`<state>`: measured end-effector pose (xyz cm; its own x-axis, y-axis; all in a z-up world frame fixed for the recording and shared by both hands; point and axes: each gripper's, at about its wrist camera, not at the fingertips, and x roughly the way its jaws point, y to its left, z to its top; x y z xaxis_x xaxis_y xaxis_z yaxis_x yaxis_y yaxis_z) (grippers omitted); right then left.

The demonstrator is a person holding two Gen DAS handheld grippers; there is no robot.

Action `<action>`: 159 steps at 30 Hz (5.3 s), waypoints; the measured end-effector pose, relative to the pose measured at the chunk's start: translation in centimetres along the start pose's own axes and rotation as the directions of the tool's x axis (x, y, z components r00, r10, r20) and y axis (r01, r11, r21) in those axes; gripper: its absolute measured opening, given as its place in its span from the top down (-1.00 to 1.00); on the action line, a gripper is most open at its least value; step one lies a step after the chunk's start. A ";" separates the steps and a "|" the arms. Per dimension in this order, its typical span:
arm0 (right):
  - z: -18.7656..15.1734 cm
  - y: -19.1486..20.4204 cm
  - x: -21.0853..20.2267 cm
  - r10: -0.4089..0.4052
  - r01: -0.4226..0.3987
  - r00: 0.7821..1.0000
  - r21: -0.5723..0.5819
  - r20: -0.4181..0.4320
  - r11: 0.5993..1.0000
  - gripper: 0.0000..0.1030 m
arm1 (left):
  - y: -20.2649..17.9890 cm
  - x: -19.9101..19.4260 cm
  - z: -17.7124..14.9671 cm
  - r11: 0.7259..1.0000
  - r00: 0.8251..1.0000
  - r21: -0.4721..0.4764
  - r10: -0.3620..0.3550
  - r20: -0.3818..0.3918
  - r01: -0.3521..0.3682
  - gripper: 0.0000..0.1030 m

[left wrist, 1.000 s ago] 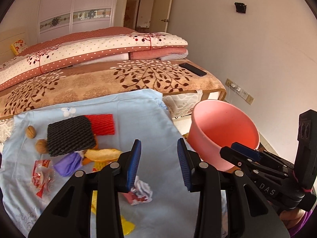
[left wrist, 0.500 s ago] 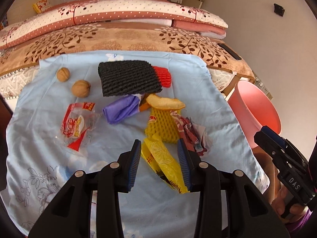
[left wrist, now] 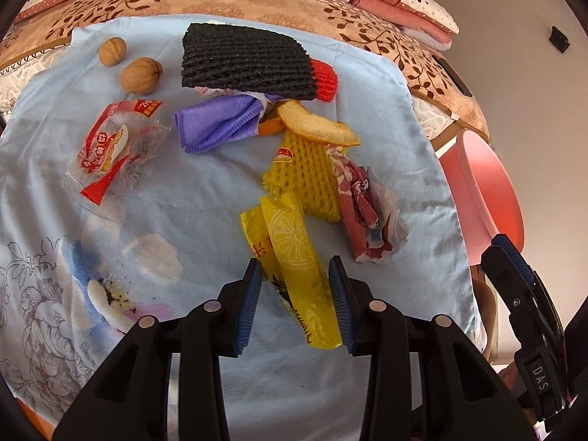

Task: Collect trash
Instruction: 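Grasp the yellow plastic bag with the left tool while the right tool grasps the floral wrapper, then lift both held items and carry them over the pink bucket, then open both tools to drop the items into the bucket, then move both open tools back over the blue sheet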

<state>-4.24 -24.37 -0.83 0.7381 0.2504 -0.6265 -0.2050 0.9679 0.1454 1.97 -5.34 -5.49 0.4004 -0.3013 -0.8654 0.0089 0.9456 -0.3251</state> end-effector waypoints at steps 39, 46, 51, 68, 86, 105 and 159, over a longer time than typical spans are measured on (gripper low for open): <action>0.6 4.1 7.8 0.083 -0.093 0.968 -0.034 -0.238 0.995 0.69 | 1.8 -6.2 1.0 0.994 0.951 0.068 -0.102 0.292 0.086 0.84; 1.6 3.3 4.6 0.070 -0.074 0.989 -0.025 -0.127 0.997 0.69 | 0.0 -7.1 1.3 0.989 0.930 0.117 -0.123 0.346 0.088 0.84; 2.4 2.9 2.7 0.056 -0.058 0.997 -0.025 -0.060 0.998 0.69 | -1.3 -7.4 1.6 0.986 0.921 0.144 -0.131 0.368 0.083 0.84; 3.2 1.4 -0.1 -0.056 0.057 0.996 -0.007 0.068 0.998 0.69 | -4.2 -6.9 1.9 0.979 0.903 0.202 -0.119 0.412 0.037 0.84; 2.6 -0.3 -0.4 -0.067 0.065 0.995 0.035 0.075 0.997 0.68 | -6.6 -5.5 1.5 0.971 0.907 0.238 -0.115 0.405 0.018 0.84; 2.8 -7.6 -2.8 -0.155 0.128 0.978 0.187 0.137 0.974 0.68 | -13.8 -3.7 2.5 0.927 0.903 0.369 -0.215 0.371 0.068 0.84; 1.7 -16.4 -3.4 -0.262 0.208 0.958 0.346 0.118 0.915 0.11 | -22.7 2.0 4.0 0.872 0.919 0.458 -0.310 0.242 0.173 0.26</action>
<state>-2.30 -41.04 0.28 0.8367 -0.0116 -0.5476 0.1884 0.9448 0.2679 6.22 -26.88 1.72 0.5875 -0.5402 -0.6025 0.4964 0.8286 -0.2589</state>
